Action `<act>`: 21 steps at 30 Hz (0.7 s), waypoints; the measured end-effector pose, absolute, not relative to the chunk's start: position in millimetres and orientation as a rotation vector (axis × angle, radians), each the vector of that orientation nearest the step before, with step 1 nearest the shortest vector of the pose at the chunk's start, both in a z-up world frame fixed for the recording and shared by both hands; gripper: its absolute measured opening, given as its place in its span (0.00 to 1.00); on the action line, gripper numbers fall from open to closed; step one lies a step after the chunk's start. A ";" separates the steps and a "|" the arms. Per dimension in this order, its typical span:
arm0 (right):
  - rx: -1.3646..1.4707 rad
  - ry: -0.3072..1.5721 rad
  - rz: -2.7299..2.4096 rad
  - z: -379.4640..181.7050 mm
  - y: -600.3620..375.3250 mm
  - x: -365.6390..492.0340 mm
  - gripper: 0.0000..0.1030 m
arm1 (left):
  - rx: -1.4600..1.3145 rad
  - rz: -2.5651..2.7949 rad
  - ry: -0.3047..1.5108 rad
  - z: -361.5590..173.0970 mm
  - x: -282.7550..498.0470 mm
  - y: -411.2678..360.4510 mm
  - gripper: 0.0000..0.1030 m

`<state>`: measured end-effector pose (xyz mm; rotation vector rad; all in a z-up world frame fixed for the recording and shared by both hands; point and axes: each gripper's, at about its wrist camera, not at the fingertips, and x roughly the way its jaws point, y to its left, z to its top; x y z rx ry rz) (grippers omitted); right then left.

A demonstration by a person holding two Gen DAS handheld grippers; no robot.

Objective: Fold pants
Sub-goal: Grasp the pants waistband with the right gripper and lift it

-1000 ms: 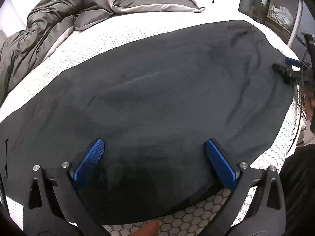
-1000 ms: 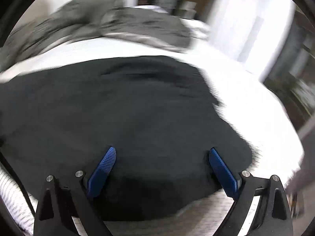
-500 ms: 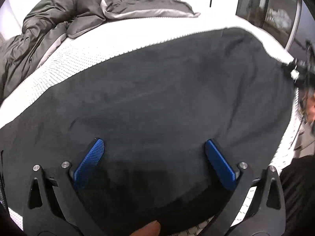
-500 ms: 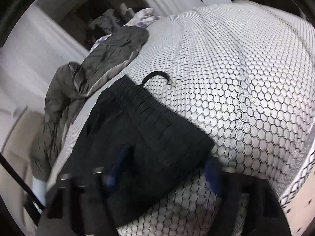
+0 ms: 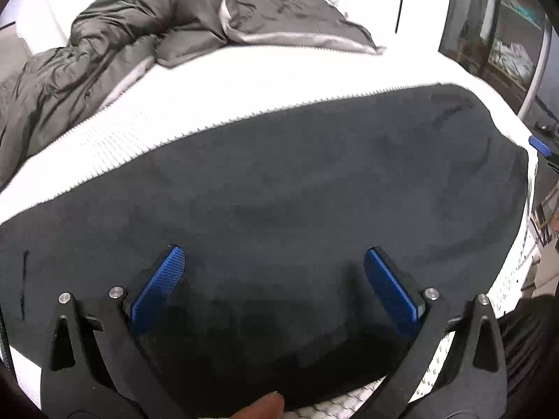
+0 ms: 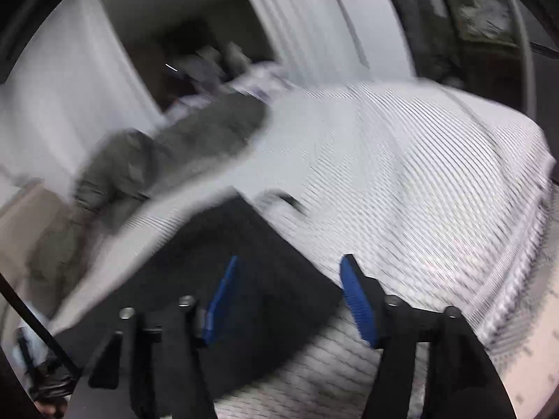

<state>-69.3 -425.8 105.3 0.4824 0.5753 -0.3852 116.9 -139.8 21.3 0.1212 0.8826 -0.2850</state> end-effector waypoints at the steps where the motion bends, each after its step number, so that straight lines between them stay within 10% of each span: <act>1: 0.478 0.568 -0.353 111.1 -425.3 -61.4 0.79 | 0.123 -0.278 0.877 26.4 125.2 -135.6 0.99; 13: 0.260 0.887 -0.291 70.7 -426.2 105.4 0.77 | 0.113 -0.198 0.906 35.6 214.7 -91.3 0.99; 16: 0.259 0.926 -0.278 55.6 -423.3 111.5 0.45 | 0.110 -0.130 0.945 23.3 225.2 -78.2 0.99; 21: 0.162 0.788 -0.294 81.0 -409.4 110.2 0.36 | 0.089 -0.091 0.946 18.4 229.3 -71.3 0.99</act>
